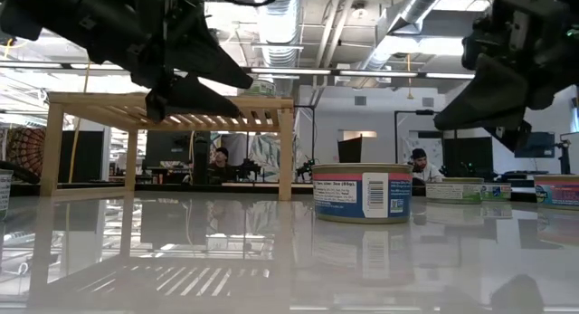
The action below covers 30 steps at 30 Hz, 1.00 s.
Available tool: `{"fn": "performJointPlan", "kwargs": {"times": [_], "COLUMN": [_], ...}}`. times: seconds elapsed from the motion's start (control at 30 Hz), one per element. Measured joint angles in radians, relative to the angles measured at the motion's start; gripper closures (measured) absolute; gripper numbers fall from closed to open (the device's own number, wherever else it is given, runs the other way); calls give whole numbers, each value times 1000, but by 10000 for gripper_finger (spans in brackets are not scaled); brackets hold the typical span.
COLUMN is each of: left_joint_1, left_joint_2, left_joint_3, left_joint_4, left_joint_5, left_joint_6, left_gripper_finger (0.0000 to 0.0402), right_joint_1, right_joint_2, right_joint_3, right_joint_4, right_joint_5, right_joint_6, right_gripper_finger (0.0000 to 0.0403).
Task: Stack canned seafood by type on shelf
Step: Stack the blue tuna can on top of the blue tuna can on the shelf
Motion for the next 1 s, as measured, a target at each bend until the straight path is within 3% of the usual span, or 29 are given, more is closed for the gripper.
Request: {"fn": "performJointPlan", "kwargs": {"times": [0.4,0.6,0.87,1.0], "left_joint_1": [9,2,10,21], "left_joint_2": [6,168,245,245], "left_joint_3": [17,173,379,389], "left_joint_4": [6,-6,-363,-394], "left_joint_5": [5,-9,4,-1], "left_joint_6": [-129,-48,-156,-186], "left_gripper_finger": [152,152,152,152], "right_joint_1": [-18,-51,-24,-3], "right_joint_2": [10,11,23,78], "right_joint_3": [0,0,0,0], "right_joint_4": [-16,-29,1,66], "right_joint_5": [-32,-32,-29,-4], "right_joint_6": [-45,-57,31,57], "right_gripper_finger": [325,296,253,228]}}
